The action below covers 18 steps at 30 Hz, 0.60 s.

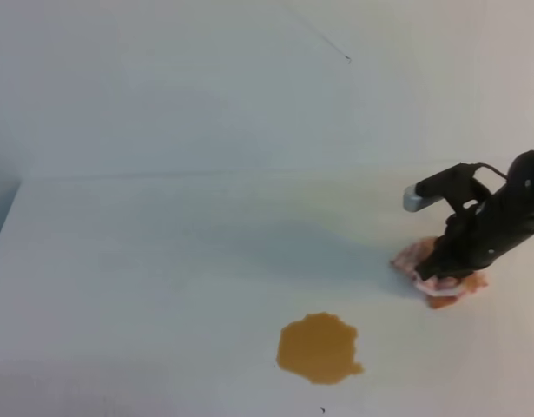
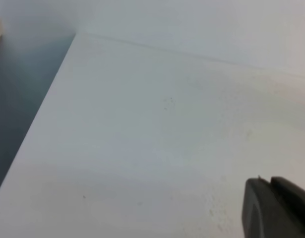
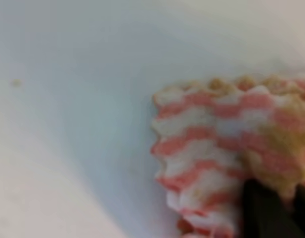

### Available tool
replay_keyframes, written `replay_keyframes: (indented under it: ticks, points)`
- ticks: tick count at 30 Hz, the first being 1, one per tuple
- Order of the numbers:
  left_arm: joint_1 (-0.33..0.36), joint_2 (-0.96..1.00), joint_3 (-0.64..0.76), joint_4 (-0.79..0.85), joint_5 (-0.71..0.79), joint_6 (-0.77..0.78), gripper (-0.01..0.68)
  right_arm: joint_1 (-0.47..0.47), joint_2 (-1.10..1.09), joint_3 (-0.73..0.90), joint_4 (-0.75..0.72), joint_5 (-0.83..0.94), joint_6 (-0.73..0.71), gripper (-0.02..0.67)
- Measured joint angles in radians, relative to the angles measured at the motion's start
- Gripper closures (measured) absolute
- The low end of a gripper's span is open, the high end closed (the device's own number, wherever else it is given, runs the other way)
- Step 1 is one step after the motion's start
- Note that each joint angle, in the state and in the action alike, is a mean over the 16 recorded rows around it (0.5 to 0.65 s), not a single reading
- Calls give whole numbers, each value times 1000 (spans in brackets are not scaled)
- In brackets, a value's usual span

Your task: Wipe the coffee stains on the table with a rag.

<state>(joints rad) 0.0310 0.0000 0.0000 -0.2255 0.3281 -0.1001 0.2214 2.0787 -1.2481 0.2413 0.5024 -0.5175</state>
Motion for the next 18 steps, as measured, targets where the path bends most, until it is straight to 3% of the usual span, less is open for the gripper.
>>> replay_keyframes:
  ticks: [6, 18]
  points:
    - [0, 0, 0, 0, 0, 0, 674, 119, 20, -41, 45, -18, -5, 621]
    - [0, 0, 0, 0, 0, 0, 674, 312, 53, -150, 226, 76, -125, 625]
